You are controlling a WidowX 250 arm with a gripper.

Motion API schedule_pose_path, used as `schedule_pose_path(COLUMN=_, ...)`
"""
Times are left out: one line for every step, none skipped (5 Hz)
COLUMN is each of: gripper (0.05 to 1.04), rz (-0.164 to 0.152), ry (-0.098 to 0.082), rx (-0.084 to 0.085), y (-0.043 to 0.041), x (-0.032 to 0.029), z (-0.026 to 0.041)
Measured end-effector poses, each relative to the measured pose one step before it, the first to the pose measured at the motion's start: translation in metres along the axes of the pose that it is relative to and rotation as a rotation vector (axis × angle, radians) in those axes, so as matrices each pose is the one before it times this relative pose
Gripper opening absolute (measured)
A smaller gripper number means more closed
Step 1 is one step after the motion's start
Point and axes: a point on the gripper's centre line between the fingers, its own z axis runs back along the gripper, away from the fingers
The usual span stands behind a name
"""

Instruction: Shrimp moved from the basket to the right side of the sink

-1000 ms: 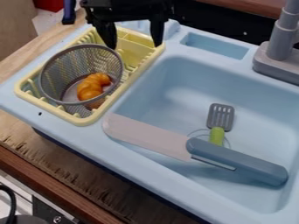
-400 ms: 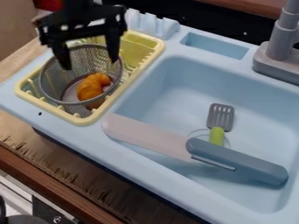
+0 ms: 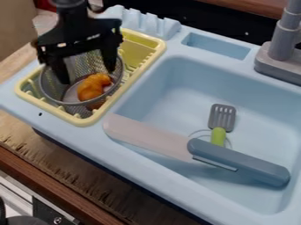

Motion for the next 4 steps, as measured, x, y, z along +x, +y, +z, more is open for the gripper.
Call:
schedule_pose_path(gripper=1.0, rz=0.0272, ry=0.0021, rx=0.0085, y=0.00431, x=-0.00557, z=-0.00889)
schedule_pose_path(gripper=1.0, rz=0.0649, ry=-0.0034, rx=-0.0236, y=0.00272, x=0.00477, z=-0.00203)
schedule_pose_path(gripper=1.0, rz=0.0459, ry=-0.0526, rx=0.0175, y=0.00325, x=-0.00797, z=-0.01421)
schedule_pose_path(gripper=1.0, rz=0.023, ry=0.0055, rx=0.0079, y=-0.00148, x=-0.00286, z=-0.00321)
